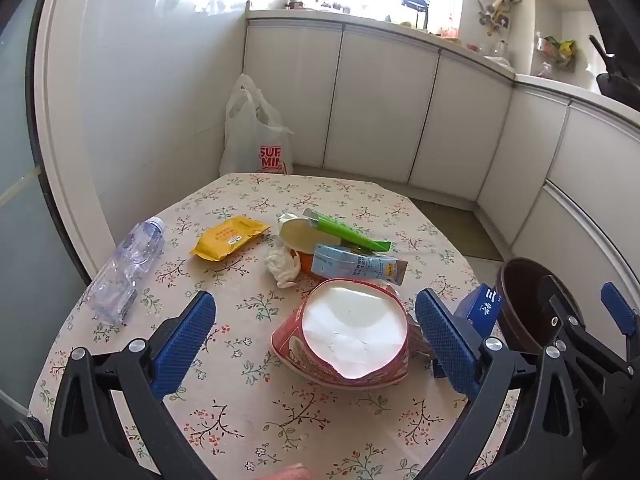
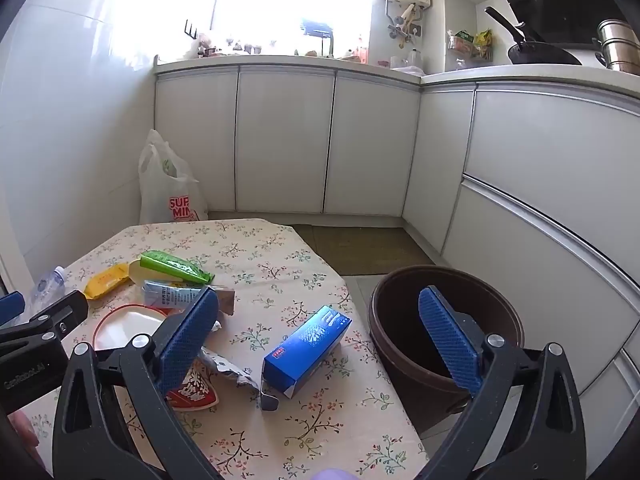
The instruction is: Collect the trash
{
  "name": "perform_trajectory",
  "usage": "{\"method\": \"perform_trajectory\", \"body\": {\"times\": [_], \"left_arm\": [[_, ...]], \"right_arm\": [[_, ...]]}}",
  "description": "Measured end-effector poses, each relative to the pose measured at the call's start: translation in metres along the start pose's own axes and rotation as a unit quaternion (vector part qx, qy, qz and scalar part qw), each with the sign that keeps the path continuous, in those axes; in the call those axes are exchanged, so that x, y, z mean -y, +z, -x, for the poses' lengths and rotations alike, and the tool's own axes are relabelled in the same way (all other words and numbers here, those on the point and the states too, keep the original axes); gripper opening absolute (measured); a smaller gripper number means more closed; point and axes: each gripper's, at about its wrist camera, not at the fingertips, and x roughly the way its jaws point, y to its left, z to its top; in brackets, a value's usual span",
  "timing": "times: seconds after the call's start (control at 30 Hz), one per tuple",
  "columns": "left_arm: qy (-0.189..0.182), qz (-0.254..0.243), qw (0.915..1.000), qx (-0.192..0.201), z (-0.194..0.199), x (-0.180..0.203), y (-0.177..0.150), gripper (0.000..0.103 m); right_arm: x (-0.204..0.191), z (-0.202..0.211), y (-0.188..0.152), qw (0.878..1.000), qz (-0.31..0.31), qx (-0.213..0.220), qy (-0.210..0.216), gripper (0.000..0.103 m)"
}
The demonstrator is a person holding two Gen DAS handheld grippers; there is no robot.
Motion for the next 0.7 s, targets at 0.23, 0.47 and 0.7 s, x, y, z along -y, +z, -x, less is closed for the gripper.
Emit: {"method": "perform_trajectory", "body": {"times": [0.23,0.47,0.7], "left_arm": [[0.001,-0.001,1.0,0.0,-0.0015,-0.0023,-0.0029,0.097],[0.0,0.0,1.0,0.002,-0.0054,-0.0044,-0.0052,0.097],[-0.001,0.001,1.0,0.004,-0.0044,-0.0061,-0.0049,0.097]], "right_arm": [[0.0025,0.0031,0.0016,1.0,0.007,0.001,0.004,0.096],[-0.0036,0.0024,0.0007,1.0,0.003,-0.001,0.003,0.096],[-0.0012,0.0008,0.0002,1.0,0.0,0.002,0.004,0.096]]}}
